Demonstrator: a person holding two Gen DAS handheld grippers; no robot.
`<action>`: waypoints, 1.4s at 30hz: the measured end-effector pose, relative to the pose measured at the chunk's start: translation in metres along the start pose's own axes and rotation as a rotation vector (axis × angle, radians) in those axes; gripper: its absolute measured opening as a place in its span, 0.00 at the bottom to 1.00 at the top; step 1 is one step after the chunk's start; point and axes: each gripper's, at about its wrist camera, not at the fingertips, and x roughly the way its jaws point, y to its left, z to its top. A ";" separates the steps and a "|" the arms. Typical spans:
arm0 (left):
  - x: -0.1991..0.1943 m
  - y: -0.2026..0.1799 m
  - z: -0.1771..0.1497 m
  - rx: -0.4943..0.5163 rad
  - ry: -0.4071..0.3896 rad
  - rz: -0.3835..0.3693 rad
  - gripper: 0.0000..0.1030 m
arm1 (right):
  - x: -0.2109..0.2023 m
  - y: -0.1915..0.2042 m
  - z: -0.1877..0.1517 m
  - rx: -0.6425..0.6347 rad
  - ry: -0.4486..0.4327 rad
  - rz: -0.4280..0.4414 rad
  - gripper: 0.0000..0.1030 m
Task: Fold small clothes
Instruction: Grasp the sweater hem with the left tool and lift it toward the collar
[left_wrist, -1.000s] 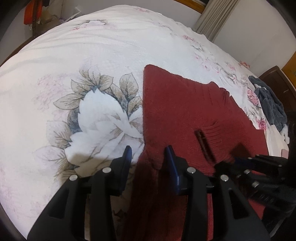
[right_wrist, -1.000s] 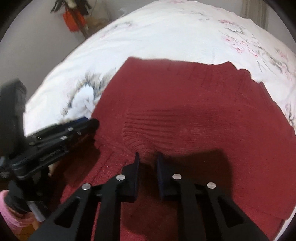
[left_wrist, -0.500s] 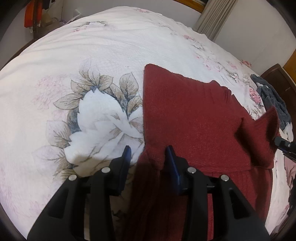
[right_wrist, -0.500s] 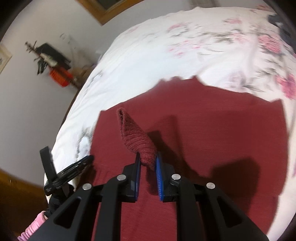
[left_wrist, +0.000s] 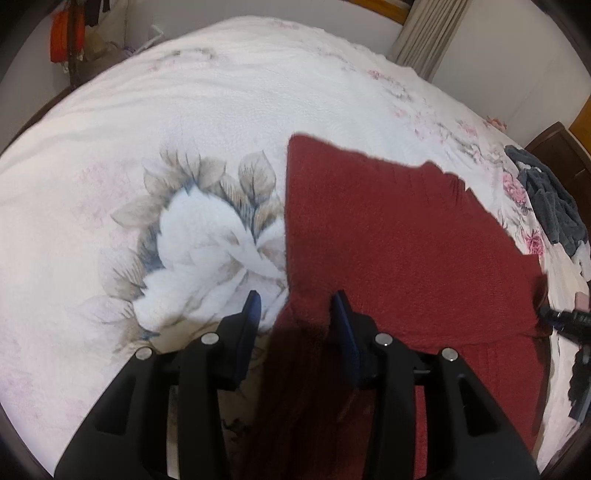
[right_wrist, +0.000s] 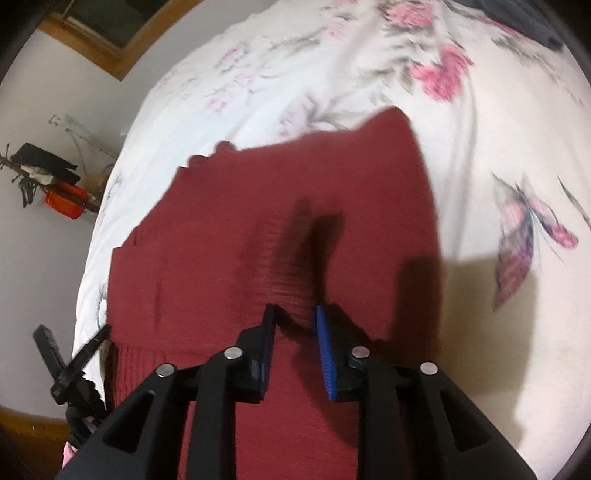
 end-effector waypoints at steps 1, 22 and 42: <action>-0.005 -0.003 0.002 0.011 -0.017 -0.002 0.39 | -0.001 -0.003 -0.001 0.009 0.001 0.006 0.36; 0.022 -0.043 0.002 0.028 0.112 -0.112 0.38 | -0.007 -0.020 -0.008 0.037 0.012 0.039 0.18; -0.128 0.056 -0.173 0.037 0.320 -0.148 0.57 | -0.128 -0.077 -0.264 0.016 0.114 0.077 0.49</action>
